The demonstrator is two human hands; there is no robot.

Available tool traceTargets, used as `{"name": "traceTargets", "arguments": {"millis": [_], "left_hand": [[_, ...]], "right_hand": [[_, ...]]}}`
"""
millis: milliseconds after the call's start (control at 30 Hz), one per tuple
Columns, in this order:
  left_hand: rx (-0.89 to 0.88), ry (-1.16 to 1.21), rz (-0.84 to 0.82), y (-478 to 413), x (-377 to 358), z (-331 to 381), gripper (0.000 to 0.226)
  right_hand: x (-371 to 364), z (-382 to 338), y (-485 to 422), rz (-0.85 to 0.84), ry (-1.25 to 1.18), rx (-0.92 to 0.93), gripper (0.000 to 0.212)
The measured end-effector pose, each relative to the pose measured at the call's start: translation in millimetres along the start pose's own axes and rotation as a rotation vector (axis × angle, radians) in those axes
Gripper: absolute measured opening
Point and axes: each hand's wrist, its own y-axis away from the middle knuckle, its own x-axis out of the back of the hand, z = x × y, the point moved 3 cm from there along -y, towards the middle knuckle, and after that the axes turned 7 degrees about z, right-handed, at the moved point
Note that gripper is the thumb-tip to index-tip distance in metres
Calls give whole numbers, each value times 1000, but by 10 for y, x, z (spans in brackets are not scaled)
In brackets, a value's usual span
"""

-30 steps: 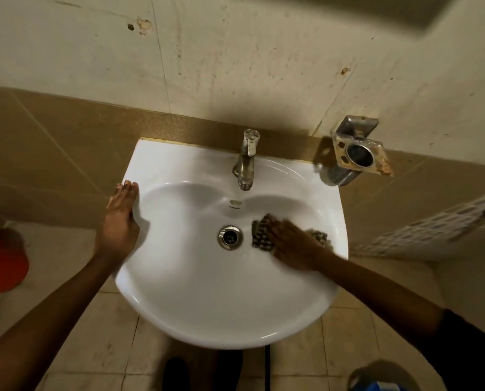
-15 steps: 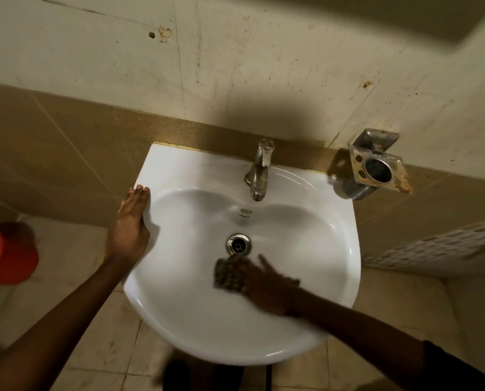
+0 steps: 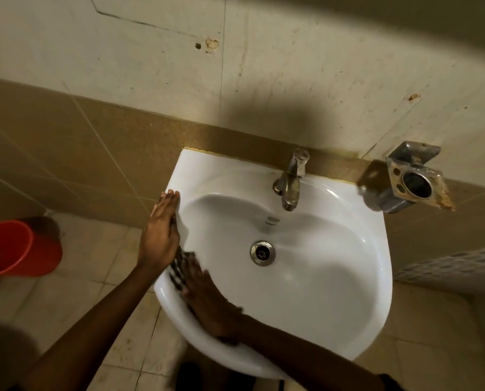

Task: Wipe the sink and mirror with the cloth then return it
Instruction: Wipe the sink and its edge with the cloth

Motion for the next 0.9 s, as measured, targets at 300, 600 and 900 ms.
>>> {"name": "traceTargets", "arguments": {"millis": [300,600,900], "left_hand": [[44,42,1,4,31,13,50],[74,70,-5,2,32,20,45],[88,66,-26,-19,43,38,45]], "right_hand": [[222,522,-685,520,324,-710,63],[186,506,-711,460,238,-934,68],[754,349,537,-361,42,-103,52]]}}
